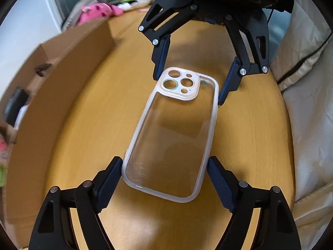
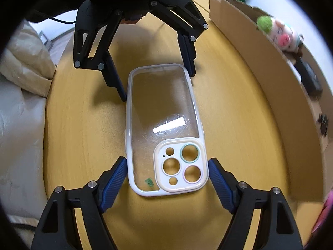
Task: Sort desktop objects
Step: 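Lift the phone case with the left tool and carry it over the box, then lower the phone case into the box and open the left tool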
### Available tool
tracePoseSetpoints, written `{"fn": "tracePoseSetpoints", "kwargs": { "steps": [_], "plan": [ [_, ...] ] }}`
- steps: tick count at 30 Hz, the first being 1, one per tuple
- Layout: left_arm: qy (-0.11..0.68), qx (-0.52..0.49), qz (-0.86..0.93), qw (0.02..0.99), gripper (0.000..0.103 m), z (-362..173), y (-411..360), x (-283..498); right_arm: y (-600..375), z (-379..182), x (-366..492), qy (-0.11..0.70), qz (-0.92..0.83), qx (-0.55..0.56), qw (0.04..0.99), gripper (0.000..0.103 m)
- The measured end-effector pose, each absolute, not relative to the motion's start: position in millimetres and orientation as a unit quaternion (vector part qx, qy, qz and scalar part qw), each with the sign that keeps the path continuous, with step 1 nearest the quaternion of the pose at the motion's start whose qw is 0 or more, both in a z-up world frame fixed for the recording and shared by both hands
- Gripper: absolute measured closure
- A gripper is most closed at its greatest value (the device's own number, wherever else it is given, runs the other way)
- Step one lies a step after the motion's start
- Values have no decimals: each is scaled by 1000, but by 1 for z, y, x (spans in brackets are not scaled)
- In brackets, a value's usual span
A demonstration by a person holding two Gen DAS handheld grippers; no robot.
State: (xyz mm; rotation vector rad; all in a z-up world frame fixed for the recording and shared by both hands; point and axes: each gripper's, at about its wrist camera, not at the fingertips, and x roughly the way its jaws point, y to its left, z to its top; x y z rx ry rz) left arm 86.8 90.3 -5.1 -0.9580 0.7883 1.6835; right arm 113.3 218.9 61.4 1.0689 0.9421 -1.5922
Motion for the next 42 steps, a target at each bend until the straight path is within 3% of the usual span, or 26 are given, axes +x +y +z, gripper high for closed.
{"fn": "tracePoseSetpoints", "kwargs": {
  "steps": [8, 17, 29, 36, 42],
  "plan": [
    [361, -328, 745, 454, 18, 85, 61, 70, 196, 129, 101, 424, -668, 374, 484, 25],
    [347, -340, 758, 435, 18, 143, 4, -6, 132, 181, -4, 425, -668, 337, 510, 24],
    [292, -487, 677, 468, 18, 72, -35, -82, 74, 98, -120, 313, -590, 451, 592, 24],
    [324, -524, 648, 448, 18, 24, -32, -91, 50, 53, -122, 337, -557, 484, 585, 24],
    [327, -541, 644, 431, 16, 18, -33, -84, 48, 53, -110, 349, -569, 465, 581, 24]
  ]
}}
